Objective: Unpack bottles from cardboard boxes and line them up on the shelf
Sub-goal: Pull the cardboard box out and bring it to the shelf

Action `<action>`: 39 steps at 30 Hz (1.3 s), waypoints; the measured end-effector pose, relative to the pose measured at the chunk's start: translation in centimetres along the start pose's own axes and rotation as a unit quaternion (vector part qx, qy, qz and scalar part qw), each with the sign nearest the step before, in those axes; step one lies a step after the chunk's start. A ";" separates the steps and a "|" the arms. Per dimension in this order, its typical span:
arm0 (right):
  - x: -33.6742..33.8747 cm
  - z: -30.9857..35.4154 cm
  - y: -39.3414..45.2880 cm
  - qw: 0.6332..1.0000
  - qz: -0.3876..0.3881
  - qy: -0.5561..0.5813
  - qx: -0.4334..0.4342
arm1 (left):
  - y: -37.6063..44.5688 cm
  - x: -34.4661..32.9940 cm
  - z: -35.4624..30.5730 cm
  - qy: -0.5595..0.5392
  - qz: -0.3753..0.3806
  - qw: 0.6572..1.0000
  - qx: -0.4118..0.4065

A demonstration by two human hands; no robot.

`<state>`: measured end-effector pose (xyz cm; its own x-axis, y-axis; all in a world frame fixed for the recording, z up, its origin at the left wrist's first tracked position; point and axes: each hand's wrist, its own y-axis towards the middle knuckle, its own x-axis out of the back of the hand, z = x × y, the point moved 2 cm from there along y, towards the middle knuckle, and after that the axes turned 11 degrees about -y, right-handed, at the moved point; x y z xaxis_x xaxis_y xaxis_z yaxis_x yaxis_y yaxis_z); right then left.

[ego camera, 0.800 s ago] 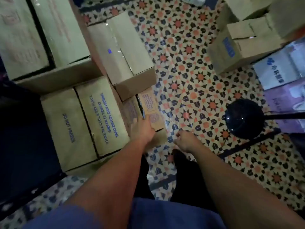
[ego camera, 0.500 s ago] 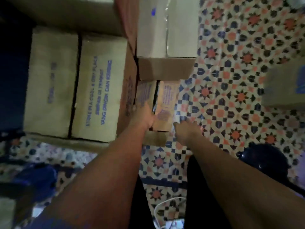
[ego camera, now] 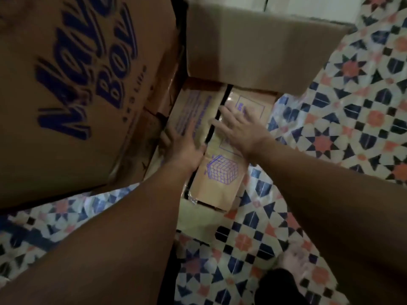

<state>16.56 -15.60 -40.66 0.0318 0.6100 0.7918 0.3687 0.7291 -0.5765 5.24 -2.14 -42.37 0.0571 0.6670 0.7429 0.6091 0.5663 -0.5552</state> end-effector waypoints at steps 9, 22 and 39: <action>-1.8 0.1 -0.7 1.000 0.012 -0.005 -0.022 | 0.2 -0.4 0.6 -0.011 -0.063 0.998 0.004; -10.5 5.4 -11.5 0.982 0.058 0.063 -0.170 | -5.3 -6.2 -2.8 0.159 0.000 0.971 -0.177; -15.1 11.7 -24.8 0.852 0.063 0.384 -0.352 | -9.4 -11.0 -8.5 0.178 0.282 0.820 -0.466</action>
<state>-3.87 -39.22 -40.67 0.6102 0.0897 0.7872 0.7743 0.1425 -0.6165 5.59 -18.95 -42.16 0.6639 0.4177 0.6203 0.7364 -0.5094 -0.4451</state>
